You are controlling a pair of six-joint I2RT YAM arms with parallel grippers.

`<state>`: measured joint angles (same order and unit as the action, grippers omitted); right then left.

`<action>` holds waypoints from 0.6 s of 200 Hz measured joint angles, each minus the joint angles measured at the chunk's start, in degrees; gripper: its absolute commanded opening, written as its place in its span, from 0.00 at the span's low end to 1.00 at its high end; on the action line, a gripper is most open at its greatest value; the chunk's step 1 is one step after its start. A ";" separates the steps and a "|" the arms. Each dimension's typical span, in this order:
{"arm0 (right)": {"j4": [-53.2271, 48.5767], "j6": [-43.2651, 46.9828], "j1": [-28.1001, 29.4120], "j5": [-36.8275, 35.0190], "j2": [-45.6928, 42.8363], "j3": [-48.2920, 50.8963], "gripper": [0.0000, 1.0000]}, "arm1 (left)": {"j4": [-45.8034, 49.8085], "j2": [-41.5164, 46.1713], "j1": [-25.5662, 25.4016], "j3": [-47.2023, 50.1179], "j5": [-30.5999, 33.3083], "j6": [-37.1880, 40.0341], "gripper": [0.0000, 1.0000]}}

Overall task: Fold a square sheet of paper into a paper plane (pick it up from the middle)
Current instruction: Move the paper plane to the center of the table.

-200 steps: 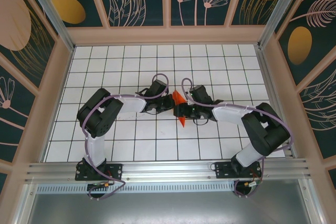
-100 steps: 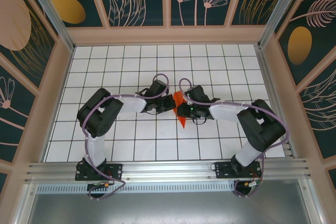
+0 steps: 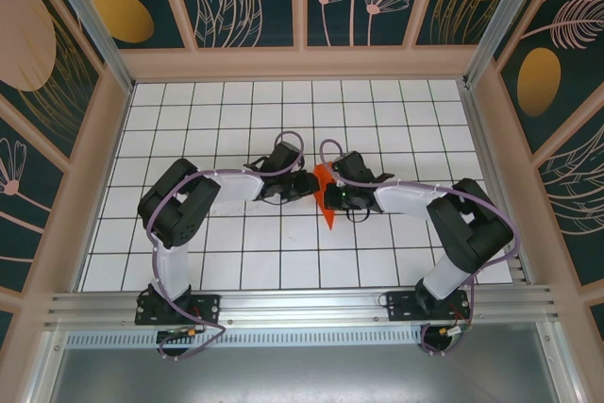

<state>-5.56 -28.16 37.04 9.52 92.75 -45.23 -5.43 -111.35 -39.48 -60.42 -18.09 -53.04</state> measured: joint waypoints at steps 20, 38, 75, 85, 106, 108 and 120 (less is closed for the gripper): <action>-2.36 2.16 -0.70 -1.53 -0.76 -0.98 0.06 | 3.28 2.84 0.39 -0.15 3.13 -0.24 0.55; -4.00 3.56 -1.49 -2.84 -1.42 -1.66 0.06 | 5.75 6.25 1.18 -0.15 6.78 -0.66 0.62; -5.70 4.33 -2.47 -5.03 -0.79 -2.69 0.09 | 8.76 10.84 3.06 0.90 14.93 -2.38 0.70; -6.03 4.28 -2.47 -5.49 -0.04 -3.21 0.12 | 9.55 11.50 3.43 1.66 16.85 -2.71 0.72; -6.40 4.31 -2.49 -6.10 1.81 -4.44 0.17 | 11.02 11.80 3.72 2.84 19.80 -3.23 0.76; -6.40 4.31 -2.49 -6.12 1.97 -4.55 0.17 | 11.10 11.80 3.72 2.91 19.98 -3.30 0.77; -6.54 4.24 -2.49 -6.51 2.82 -4.94 0.19 | 11.98 11.80 3.72 3.23 21.07 -3.43 0.80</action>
<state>-12.10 -23.92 34.54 3.01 95.57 -50.17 6.55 -99.55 -35.77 -57.19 2.98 -56.47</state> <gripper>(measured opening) 0.170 0.771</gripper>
